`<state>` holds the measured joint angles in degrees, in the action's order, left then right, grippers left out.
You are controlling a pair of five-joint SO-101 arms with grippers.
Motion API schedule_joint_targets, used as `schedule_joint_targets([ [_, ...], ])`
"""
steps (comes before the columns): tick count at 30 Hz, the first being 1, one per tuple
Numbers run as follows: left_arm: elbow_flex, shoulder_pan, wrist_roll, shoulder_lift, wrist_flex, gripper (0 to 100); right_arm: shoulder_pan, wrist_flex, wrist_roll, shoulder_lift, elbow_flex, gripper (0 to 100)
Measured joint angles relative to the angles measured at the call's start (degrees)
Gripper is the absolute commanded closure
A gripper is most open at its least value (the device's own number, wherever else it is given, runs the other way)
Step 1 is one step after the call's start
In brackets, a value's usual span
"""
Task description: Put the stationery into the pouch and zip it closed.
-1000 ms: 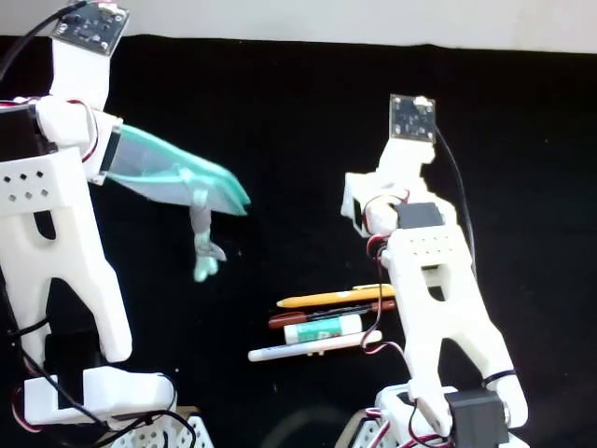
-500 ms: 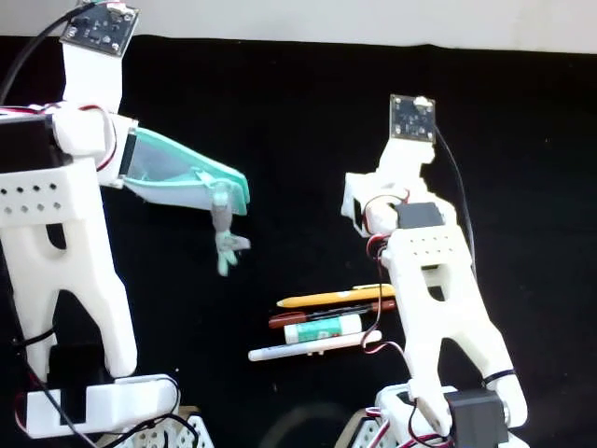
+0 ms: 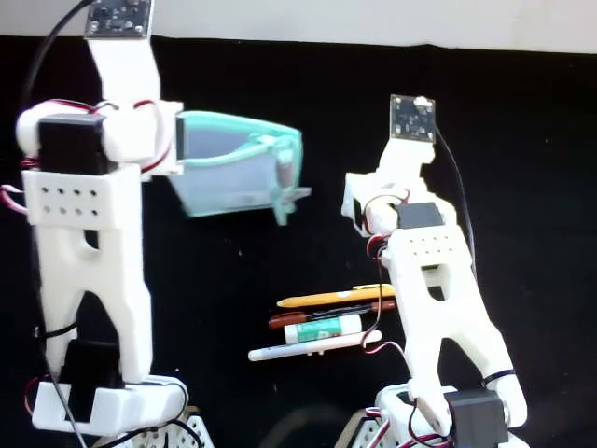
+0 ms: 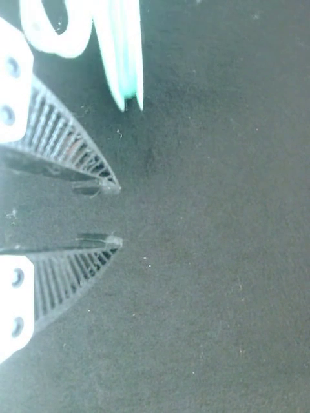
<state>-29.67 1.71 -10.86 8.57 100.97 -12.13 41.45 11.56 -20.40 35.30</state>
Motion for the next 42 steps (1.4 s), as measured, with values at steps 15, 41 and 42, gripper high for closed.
schedule_joint_targets([
  [15,3.6,-1.1,-5.2,2.8,-0.4,99,0.0,0.1,0.0,0.0,0.0,87.9],
  [41,4.0,0.4,-4.0,2.8,-2.6,99,-9.1,36.0,-31.7,-27.3,2.8,87.8],
  [42,4.0,0.4,-4.0,2.8,-2.6,99,-10.6,36.0,-31.7,-27.7,4.1,87.8],
])
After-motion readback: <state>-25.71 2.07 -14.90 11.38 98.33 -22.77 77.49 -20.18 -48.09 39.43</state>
